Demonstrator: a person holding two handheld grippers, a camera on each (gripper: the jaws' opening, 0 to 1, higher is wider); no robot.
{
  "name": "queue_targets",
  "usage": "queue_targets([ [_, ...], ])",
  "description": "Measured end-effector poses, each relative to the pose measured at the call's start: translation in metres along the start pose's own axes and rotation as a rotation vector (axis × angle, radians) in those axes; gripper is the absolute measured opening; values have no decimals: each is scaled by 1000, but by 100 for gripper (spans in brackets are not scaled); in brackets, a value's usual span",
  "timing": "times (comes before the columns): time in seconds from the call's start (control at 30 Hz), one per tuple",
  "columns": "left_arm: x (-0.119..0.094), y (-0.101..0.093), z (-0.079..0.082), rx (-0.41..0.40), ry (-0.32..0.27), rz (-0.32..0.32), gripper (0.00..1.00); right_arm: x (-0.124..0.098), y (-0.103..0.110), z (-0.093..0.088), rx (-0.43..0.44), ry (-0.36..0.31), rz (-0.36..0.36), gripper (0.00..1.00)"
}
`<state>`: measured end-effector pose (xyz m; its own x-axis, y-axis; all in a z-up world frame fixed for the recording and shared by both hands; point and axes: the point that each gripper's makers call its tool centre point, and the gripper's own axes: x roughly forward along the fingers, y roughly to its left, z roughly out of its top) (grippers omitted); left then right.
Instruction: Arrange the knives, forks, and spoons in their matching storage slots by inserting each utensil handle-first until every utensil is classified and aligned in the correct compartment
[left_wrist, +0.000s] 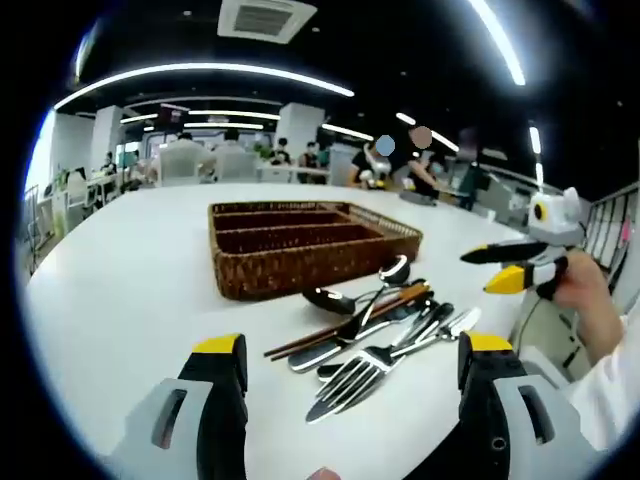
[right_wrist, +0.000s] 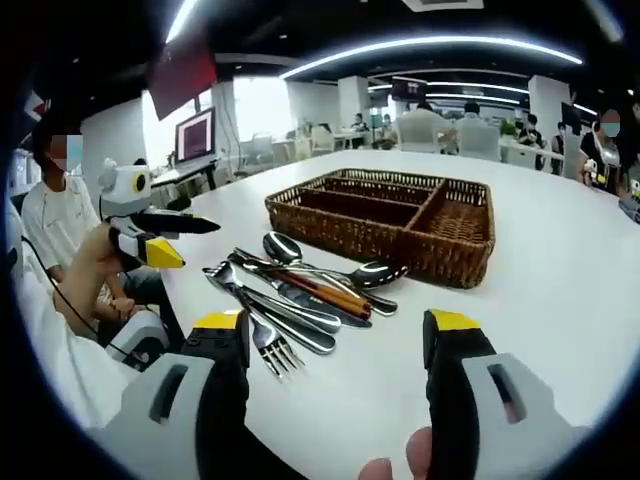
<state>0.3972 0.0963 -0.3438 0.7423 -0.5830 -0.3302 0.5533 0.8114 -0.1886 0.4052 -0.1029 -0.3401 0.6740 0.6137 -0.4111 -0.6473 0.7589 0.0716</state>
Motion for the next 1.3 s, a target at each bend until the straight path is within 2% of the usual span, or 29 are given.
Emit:
queue_targets([
  [1.3, 1, 2, -3, -8, 1, -3, 87, 3, 3, 2, -11, 3, 8, 73],
])
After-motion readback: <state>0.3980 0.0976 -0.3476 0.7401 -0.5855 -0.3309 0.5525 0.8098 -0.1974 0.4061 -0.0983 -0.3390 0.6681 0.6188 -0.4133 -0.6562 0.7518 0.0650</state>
